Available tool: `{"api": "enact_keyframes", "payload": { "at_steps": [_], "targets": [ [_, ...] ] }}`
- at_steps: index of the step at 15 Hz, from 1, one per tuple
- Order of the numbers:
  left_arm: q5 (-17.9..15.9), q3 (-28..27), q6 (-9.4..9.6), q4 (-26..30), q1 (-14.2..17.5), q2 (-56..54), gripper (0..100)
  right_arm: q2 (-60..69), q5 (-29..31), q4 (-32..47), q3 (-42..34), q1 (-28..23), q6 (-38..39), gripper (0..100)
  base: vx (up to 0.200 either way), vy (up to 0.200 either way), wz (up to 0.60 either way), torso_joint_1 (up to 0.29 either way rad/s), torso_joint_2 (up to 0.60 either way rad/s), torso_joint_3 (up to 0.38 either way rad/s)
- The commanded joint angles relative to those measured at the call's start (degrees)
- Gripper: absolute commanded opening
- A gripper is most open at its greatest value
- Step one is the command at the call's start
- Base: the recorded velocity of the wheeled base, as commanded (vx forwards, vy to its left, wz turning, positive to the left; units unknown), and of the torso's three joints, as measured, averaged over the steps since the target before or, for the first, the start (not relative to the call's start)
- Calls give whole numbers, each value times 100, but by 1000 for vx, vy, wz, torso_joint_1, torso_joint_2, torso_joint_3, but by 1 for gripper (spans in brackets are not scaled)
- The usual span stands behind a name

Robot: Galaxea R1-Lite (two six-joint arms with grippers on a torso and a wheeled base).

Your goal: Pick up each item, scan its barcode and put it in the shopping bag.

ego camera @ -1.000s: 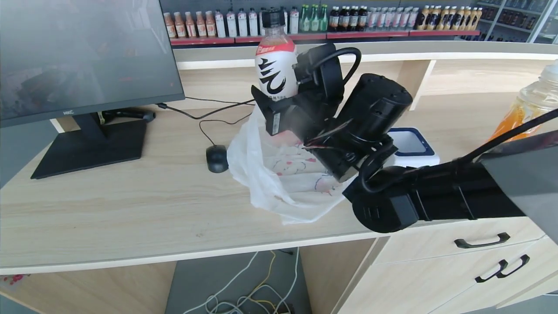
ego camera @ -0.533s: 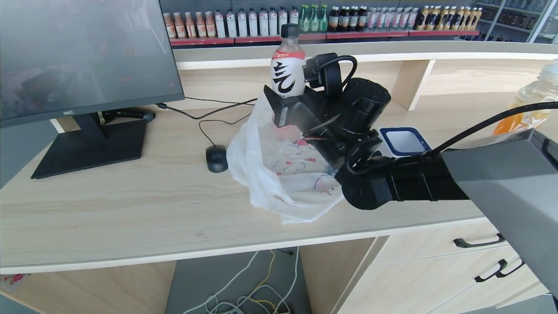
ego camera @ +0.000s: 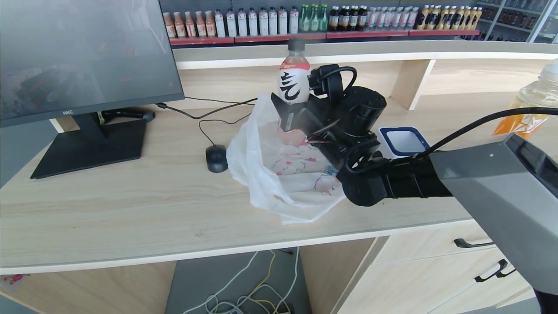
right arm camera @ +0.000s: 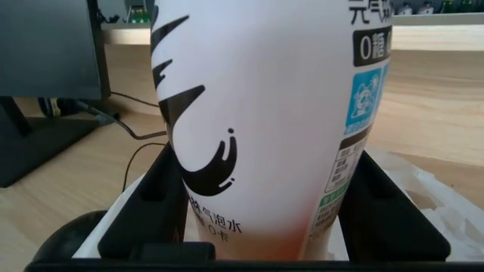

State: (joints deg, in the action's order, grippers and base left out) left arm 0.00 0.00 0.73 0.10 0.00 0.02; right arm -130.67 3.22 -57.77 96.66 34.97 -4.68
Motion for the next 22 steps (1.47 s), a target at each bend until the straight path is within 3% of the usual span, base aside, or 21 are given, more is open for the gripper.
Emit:
{"api": "enact_keyframes", "payload": {
  "at_steps": [1, 22],
  "targets": [
    [0, 0, 6, -1, 0, -2, 100, -275, -5, 3, 187, 18, -6, 0, 0, 0, 0, 0, 0, 0],
    [0, 0, 6, -1, 0, -2, 100, -653, 3, 11, 169, 97, -15, 0, 0, 0, 0, 0, 0, 0]
  ]
}}
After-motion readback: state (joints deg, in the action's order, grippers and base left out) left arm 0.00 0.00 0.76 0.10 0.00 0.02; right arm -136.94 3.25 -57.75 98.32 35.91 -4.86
